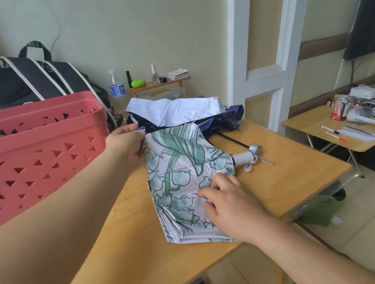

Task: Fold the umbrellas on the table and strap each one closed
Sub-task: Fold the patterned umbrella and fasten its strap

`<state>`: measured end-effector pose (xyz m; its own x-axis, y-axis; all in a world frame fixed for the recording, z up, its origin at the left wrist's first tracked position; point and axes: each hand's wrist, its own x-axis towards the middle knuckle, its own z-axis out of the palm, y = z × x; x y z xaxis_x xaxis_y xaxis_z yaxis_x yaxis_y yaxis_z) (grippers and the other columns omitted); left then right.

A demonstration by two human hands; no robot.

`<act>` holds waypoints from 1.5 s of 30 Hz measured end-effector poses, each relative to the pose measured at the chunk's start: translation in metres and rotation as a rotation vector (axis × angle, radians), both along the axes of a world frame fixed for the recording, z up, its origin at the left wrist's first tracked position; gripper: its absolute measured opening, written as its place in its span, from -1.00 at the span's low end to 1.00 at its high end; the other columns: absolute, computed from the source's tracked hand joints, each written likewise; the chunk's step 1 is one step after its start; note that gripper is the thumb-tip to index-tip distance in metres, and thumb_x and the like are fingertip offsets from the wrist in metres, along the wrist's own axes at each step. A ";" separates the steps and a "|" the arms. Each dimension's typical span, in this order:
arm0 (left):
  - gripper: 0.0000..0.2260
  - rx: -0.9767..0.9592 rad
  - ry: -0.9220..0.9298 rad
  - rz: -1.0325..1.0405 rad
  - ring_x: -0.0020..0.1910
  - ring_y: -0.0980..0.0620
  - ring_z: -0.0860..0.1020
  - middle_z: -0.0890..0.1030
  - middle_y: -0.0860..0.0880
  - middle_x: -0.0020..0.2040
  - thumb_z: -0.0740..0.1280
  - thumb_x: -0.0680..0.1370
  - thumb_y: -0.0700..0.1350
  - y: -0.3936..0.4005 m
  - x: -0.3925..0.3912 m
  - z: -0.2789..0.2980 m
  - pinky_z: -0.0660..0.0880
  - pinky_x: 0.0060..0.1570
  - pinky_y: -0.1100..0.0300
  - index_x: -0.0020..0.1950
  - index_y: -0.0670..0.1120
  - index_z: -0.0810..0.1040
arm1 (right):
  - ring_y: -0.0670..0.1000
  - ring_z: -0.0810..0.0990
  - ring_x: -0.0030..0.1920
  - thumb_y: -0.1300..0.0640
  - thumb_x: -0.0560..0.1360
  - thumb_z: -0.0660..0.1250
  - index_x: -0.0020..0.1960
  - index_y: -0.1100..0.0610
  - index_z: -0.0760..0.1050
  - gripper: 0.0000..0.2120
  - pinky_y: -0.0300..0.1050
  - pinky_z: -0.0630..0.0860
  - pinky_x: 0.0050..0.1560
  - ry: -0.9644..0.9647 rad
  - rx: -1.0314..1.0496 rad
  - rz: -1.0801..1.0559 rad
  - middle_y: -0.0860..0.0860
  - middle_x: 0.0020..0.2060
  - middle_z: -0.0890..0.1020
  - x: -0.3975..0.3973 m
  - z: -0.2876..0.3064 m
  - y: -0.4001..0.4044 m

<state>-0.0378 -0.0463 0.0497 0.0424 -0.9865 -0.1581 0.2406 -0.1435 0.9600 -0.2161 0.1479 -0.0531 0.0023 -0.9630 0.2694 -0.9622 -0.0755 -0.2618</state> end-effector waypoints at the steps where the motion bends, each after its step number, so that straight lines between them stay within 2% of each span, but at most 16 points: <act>1: -0.82 0.007 -0.003 -0.049 -0.01 -0.12 0.68 0.68 -0.20 0.13 0.37 0.61 -0.35 0.000 0.000 -0.006 0.65 0.17 -0.09 0.10 -0.09 0.59 | 0.04 0.32 0.18 -0.05 0.66 0.14 0.35 -0.09 0.52 -0.67 0.06 0.47 0.21 0.001 0.001 0.001 -0.08 0.09 0.36 0.001 0.000 0.000; 4: -0.83 0.081 -0.108 -0.152 -0.07 -0.09 0.66 0.69 -0.14 0.07 0.35 0.67 -0.14 0.001 0.007 -0.016 0.64 0.17 -0.04 0.24 -0.15 0.60 | 0.04 0.32 0.16 -0.04 0.66 0.14 0.34 -0.08 0.54 -0.67 0.06 0.48 0.19 0.005 -0.009 0.000 -0.08 0.08 0.37 0.002 0.001 0.000; 7: -0.66 0.210 -0.413 -0.259 -0.11 -0.10 0.60 0.67 -0.11 -0.02 0.38 0.61 0.18 0.008 0.017 -0.020 0.54 -0.07 0.05 0.06 -0.11 0.58 | 0.03 0.31 0.16 -0.05 0.66 0.14 0.35 -0.08 0.53 -0.67 0.04 0.46 0.21 0.007 -0.009 -0.002 -0.08 0.08 0.36 0.003 0.000 0.001; 9: -0.59 0.232 -0.558 -0.322 -0.10 -0.10 0.58 0.68 -0.08 -0.05 0.42 0.53 0.27 0.012 0.019 -0.024 0.43 -0.10 0.08 0.05 -0.08 0.58 | 0.03 0.30 0.15 -0.05 0.67 0.13 0.35 -0.08 0.53 -0.68 0.03 0.46 0.20 0.005 -0.009 -0.003 -0.08 0.08 0.36 0.003 0.000 0.001; 14: -0.69 0.131 -0.413 -0.334 -0.03 -0.10 0.69 0.75 -0.13 0.05 0.53 0.54 0.05 0.015 0.009 -0.022 0.59 0.09 0.04 0.16 -0.11 0.65 | 0.02 0.30 0.16 -0.05 0.67 0.13 0.31 -0.11 0.52 -0.71 0.02 0.44 0.21 0.000 0.000 -0.007 -0.13 0.03 0.28 0.003 0.000 0.001; 16: -0.79 0.057 -0.304 -0.361 0.06 -0.15 0.72 0.74 -0.19 0.09 0.48 0.59 -0.08 0.017 0.003 -0.018 0.62 0.21 -0.09 0.17 -0.13 0.64 | 0.02 0.30 0.16 -0.05 0.67 0.12 0.29 -0.10 0.53 -0.72 0.03 0.45 0.21 0.004 -0.001 -0.010 -0.12 0.04 0.29 0.003 0.000 0.001; 18: -0.81 0.001 -0.186 -0.413 0.13 -0.21 0.71 0.72 -0.25 0.13 0.45 0.61 -0.16 0.020 0.001 -0.013 0.61 0.22 -0.21 0.21 -0.16 0.60 | 0.03 0.31 0.17 -0.05 0.67 0.12 0.27 -0.10 0.52 -0.73 0.05 0.46 0.20 0.008 0.000 -0.012 -0.10 0.06 0.34 0.003 0.002 0.001; 20: -0.85 -0.069 -0.142 -0.402 0.09 -0.22 0.70 0.71 -0.27 0.12 0.46 0.60 -0.22 0.022 -0.002 -0.009 0.61 0.20 -0.24 0.15 -0.13 0.59 | 0.03 0.31 0.18 -0.04 0.67 0.13 0.29 -0.11 0.48 -0.75 0.05 0.47 0.21 0.012 -0.002 -0.004 -0.09 0.09 0.36 0.004 0.003 0.002; 23: -0.86 -0.155 -0.116 -0.304 -0.10 -0.16 0.70 0.70 -0.22 -0.05 0.45 0.58 -0.30 0.026 -0.008 0.002 0.67 0.06 -0.16 -0.02 -0.09 0.56 | 0.04 0.30 0.17 -0.01 0.67 0.13 0.42 -0.20 0.33 -0.66 0.03 0.47 0.19 0.036 0.005 0.030 -0.09 0.09 0.36 0.006 0.005 0.005; 27: -0.80 -0.245 -0.094 -0.278 -0.16 -0.13 0.71 0.67 -0.20 -0.06 0.47 0.55 -0.34 0.033 -0.016 0.018 0.69 -0.06 -0.09 0.04 -0.07 0.57 | 0.02 0.29 0.15 0.01 0.67 0.12 0.48 -0.29 0.24 -0.58 0.03 0.48 0.15 0.060 0.042 0.059 -0.10 0.04 0.30 0.005 0.009 0.008; 31: -0.75 -0.306 -0.048 -0.400 -0.23 -0.09 0.71 0.69 -0.16 -0.17 0.40 0.59 -0.39 0.047 -0.020 0.023 0.70 -0.18 0.01 0.05 -0.03 0.56 | 0.06 0.27 0.23 -0.01 0.69 0.09 0.55 -0.30 0.20 -0.54 0.06 0.42 0.27 0.072 0.106 0.035 -0.08 0.11 0.27 0.007 0.011 0.008; 34: -0.71 -0.327 -0.033 -0.541 -0.21 -0.08 0.69 0.68 -0.14 -0.16 0.35 0.58 -0.43 0.058 -0.008 0.020 0.70 -0.15 0.04 0.07 -0.04 0.58 | 0.09 0.26 0.26 -0.05 0.69 0.05 0.58 -0.29 0.19 -0.53 0.11 0.40 0.32 0.117 0.181 0.010 -0.06 0.17 0.25 0.010 0.015 0.004; 37: -0.67 -0.369 -0.088 -0.696 -0.24 -0.08 0.66 0.67 -0.16 -0.16 0.42 0.48 -0.47 0.067 0.015 0.017 0.66 -0.18 0.08 0.07 -0.08 0.60 | 0.12 0.25 0.31 -0.08 0.69 0.04 0.58 -0.30 0.19 -0.54 0.15 0.35 0.38 0.145 0.208 -0.013 -0.04 0.26 0.24 0.012 0.019 -0.001; 40: -0.66 -0.470 -0.269 -0.810 -0.24 -0.10 0.67 0.68 -0.18 -0.17 0.47 0.39 -0.47 0.081 0.033 0.008 0.63 -0.17 0.05 0.07 -0.13 0.63 | 0.13 0.21 0.37 -0.08 0.69 0.02 0.57 -0.31 0.18 -0.54 0.17 0.34 0.39 0.158 0.217 -0.015 -0.02 0.33 0.26 0.013 0.018 -0.004; 42: -0.66 -0.551 -0.443 -0.790 -0.13 -0.05 0.66 0.69 -0.12 -0.10 0.50 0.44 -0.46 0.092 0.038 -0.003 0.60 -0.06 0.02 0.10 -0.11 0.64 | 0.11 0.22 0.37 -0.10 0.69 0.02 0.56 -0.34 0.17 -0.55 0.17 0.34 0.37 0.147 0.202 -0.007 -0.02 0.29 0.29 0.011 0.015 -0.006; 45: -0.63 -0.674 -0.656 -0.608 0.00 -0.02 0.67 0.71 0.07 -0.03 0.59 0.47 -0.26 0.104 0.039 -0.019 0.58 0.15 -0.08 0.15 0.09 0.62 | 0.04 0.26 0.33 -0.13 0.68 0.12 0.54 -0.30 0.31 -0.57 0.09 0.32 0.41 0.026 0.188 0.058 -0.06 0.20 0.32 0.001 0.013 -0.008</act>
